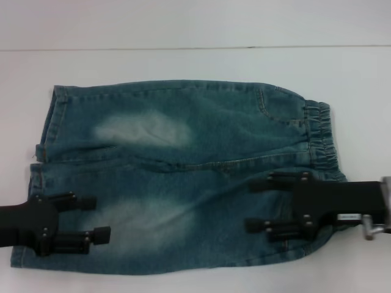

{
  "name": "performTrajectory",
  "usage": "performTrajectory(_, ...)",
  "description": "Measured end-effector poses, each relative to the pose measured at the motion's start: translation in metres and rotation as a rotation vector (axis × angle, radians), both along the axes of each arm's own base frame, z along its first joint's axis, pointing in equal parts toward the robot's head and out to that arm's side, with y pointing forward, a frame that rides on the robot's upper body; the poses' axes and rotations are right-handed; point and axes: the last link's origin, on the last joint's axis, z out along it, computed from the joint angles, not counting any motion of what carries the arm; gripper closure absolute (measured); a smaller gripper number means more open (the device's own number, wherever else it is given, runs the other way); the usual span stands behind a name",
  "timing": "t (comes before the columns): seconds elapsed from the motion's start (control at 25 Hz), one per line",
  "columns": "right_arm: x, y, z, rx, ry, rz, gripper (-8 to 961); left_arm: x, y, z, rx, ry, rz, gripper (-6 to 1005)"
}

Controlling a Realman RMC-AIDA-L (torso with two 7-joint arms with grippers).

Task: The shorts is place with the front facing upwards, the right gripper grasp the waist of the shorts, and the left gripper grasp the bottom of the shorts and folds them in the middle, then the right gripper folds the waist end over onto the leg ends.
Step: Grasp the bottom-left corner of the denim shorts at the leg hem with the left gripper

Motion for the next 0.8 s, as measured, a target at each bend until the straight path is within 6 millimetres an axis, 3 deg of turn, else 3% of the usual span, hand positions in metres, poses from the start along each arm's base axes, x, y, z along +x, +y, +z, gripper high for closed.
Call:
performTrajectory(0.16, -0.018, 0.012, -0.027, -0.035, -0.033, 0.068, 101, 0.002, 0.002, -0.001, -0.003, -0.006, -0.005, 67)
performTrajectory(0.44, -0.041, 0.015, -0.049, -0.046, 0.003, 0.151, 100, 0.005, 0.006, -0.003, -0.005, -0.012, -0.011, 66)
performTrajectory(0.8, -0.046, 0.017, -0.056, -0.034, 0.011, 0.16, 99, 0.006, 0.008, -0.004, -0.007, -0.014, -0.005, 67)
